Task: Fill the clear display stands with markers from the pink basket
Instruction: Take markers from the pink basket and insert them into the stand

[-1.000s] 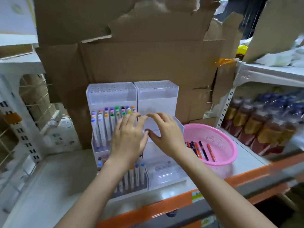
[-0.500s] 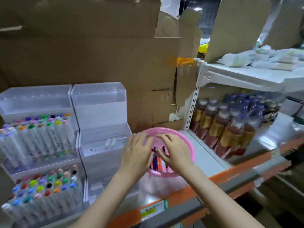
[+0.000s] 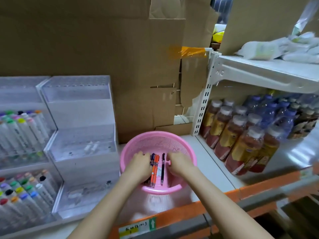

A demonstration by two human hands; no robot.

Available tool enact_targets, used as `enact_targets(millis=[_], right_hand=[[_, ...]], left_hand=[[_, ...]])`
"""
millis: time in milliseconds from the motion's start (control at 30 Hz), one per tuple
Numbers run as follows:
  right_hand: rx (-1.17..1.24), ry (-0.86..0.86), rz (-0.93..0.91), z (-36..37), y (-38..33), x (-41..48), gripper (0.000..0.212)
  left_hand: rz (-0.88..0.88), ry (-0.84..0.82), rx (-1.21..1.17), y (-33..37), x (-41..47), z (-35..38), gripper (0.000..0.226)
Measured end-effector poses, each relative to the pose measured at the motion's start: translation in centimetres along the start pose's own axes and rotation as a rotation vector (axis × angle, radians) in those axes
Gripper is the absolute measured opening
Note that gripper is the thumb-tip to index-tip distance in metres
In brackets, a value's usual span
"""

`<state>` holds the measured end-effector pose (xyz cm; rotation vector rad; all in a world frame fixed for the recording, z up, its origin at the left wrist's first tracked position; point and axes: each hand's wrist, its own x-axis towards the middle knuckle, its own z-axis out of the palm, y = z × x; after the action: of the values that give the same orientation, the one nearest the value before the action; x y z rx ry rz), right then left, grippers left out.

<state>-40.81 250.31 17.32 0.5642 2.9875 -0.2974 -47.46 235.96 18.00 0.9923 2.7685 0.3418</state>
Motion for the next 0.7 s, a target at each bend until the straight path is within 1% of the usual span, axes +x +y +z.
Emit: enact_targets(millis=[67, 167, 233, 367, 467, 600, 700], right_hand=[[0.006, -0.027, 0.006, 0.1, 0.2, 0.8, 0.018], [0.018, -0.04, 0.01, 0.4, 0.4, 1.5, 0.018], [0.047, -0.042, 0.008, 0.8, 0.6, 1.8, 0.018], [0.096, -0.022, -0.004, 1.5, 0.6, 2.0, 0.018], [0.13, -0.031, -0.006, 1.5, 0.6, 2.2, 0.011], [0.143, -0.09, 0.007, 1.2, 0.3, 2.1, 0.027], [0.158, -0.105, 0.022, 1.0, 0.4, 2.1, 0.024]], left_hand=[[-0.072, -0.015, -0.025, 0.2, 0.5, 0.1, 0.022], [-0.15, -0.075, -0.081, 0.4, 1.4, 0.1, 0.009], [-0.189, -0.088, -0.163, 0.4, 2.0, 0.1, 0.015], [-0.255, -0.053, -0.249, 0.3, 2.1, 0.3, 0.015], [-0.302, -0.033, -0.307, 0.2, 2.1, 0.4, 0.018], [-0.322, -0.018, -0.323, 0.4, 1.9, 0.4, 0.019], [-0.33, -0.011, -0.329, 0.4, 1.9, 0.4, 0.021]])
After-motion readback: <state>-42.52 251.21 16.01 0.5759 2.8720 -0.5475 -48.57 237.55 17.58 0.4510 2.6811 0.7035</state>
